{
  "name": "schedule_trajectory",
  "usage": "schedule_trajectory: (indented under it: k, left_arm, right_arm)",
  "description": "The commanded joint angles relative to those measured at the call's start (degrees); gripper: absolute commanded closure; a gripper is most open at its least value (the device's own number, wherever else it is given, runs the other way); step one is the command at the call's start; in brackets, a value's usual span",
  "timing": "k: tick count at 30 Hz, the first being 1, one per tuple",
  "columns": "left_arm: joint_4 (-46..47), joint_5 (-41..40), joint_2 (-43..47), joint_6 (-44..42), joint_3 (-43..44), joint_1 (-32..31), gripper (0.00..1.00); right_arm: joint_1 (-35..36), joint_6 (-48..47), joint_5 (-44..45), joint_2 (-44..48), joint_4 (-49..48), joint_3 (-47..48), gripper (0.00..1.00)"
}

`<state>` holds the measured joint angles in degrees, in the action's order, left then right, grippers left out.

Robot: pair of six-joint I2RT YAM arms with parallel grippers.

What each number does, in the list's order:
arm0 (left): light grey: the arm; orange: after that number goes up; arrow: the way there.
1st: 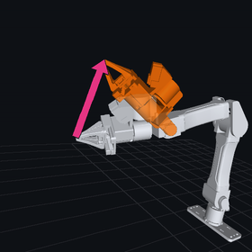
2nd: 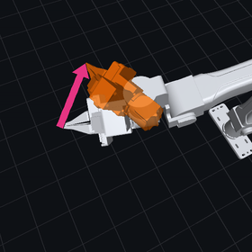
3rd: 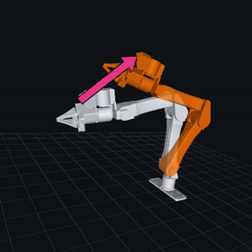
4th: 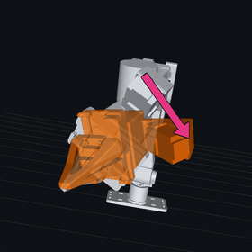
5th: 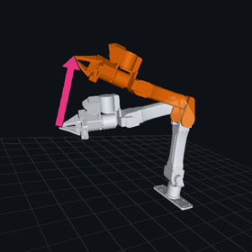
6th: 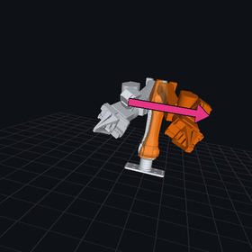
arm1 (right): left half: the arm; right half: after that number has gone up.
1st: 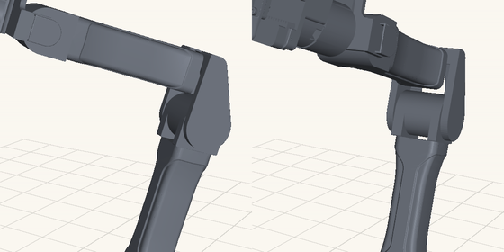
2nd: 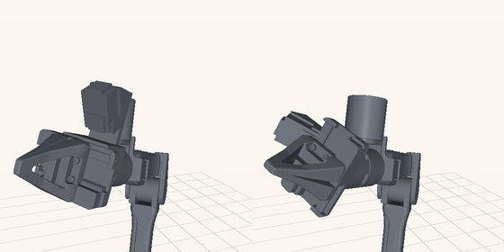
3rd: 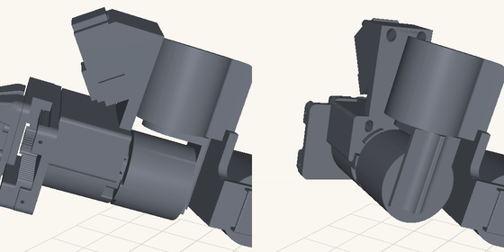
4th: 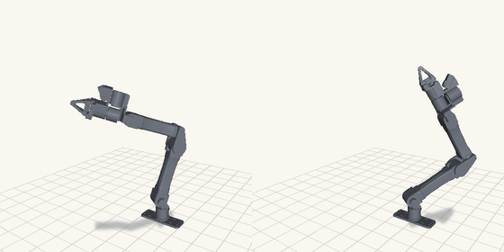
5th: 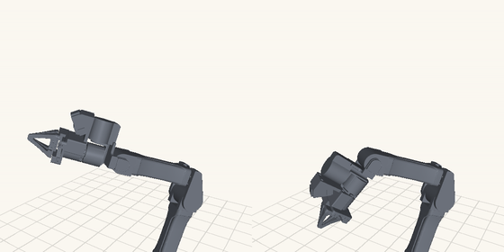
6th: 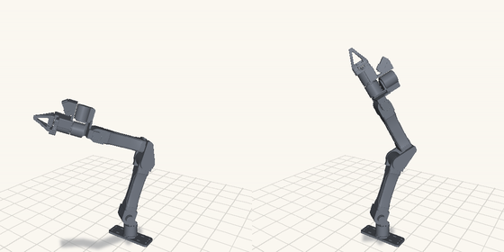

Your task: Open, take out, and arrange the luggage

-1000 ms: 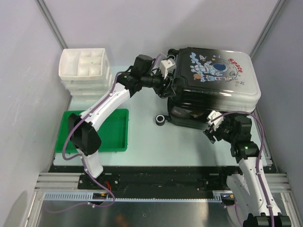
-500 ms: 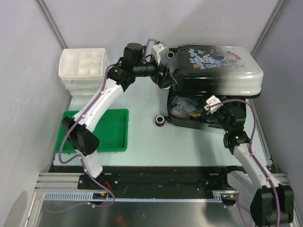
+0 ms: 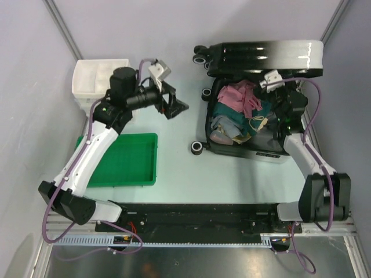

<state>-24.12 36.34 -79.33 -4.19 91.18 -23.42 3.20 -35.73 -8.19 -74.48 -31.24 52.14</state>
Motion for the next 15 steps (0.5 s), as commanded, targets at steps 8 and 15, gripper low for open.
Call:
schedule_trajectory:
  k: [8,15]
  left_arm:
    - [-0.1,-6.5,-2.8,-7.9,-12.6,-8.1,0.04]
    - [2.4,-16.6,-15.7,1.6,-2.2,-12.1,0.03]
  right_arm:
    - [-4.3,6.1,8.2,-19.4,-9.9,21.2,0.00]
    - [-6.5,7.3,12.8,-27.6,-8.6,33.5,0.00]
